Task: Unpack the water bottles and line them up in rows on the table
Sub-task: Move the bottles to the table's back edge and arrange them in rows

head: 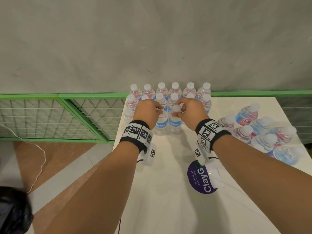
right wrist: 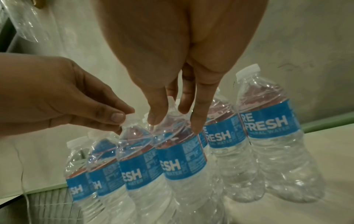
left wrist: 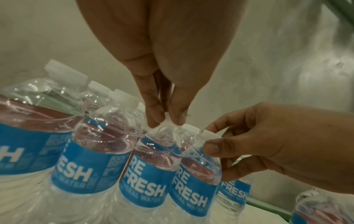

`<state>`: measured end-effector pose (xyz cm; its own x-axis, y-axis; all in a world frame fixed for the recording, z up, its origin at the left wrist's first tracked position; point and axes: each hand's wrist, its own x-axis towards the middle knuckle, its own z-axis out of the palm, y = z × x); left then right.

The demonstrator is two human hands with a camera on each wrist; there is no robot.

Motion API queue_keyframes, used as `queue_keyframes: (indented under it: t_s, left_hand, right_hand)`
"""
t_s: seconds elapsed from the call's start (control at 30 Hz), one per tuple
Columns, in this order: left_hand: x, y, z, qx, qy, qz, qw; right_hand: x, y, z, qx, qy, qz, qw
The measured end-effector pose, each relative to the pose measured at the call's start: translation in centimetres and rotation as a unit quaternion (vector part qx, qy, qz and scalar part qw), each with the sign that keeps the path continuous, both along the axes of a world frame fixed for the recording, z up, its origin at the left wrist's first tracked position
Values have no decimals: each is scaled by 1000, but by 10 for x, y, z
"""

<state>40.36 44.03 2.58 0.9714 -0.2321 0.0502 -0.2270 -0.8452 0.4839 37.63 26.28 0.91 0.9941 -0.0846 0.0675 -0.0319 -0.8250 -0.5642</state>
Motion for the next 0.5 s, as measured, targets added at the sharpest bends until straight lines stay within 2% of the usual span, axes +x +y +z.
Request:
queue_keyframes:
  t_s: [0.1,0.2,0.33,0.43,0.5]
  left_hand:
    - [-7,-2,2,5,0,-8,1000]
    - [-22,-5,-1,-5,-61,-23,998]
    - [-65,-30,-7,-89,-132,-38,986]
    - [-107,-67,-14,-150,-106,-76,980]
    - [-132,-100,-20,-176,-76,-103,976]
  right_hand:
    - [-15,-4,9,48,7,0,999]
    - [-50,-16,22,114,-29,-26,993]
    - [-131,-53,37,213,-80,-81,970]
    - [-199,-93,40,236,-100,-124,959]
    - [-236,-124,38,205,-102,-159,960]
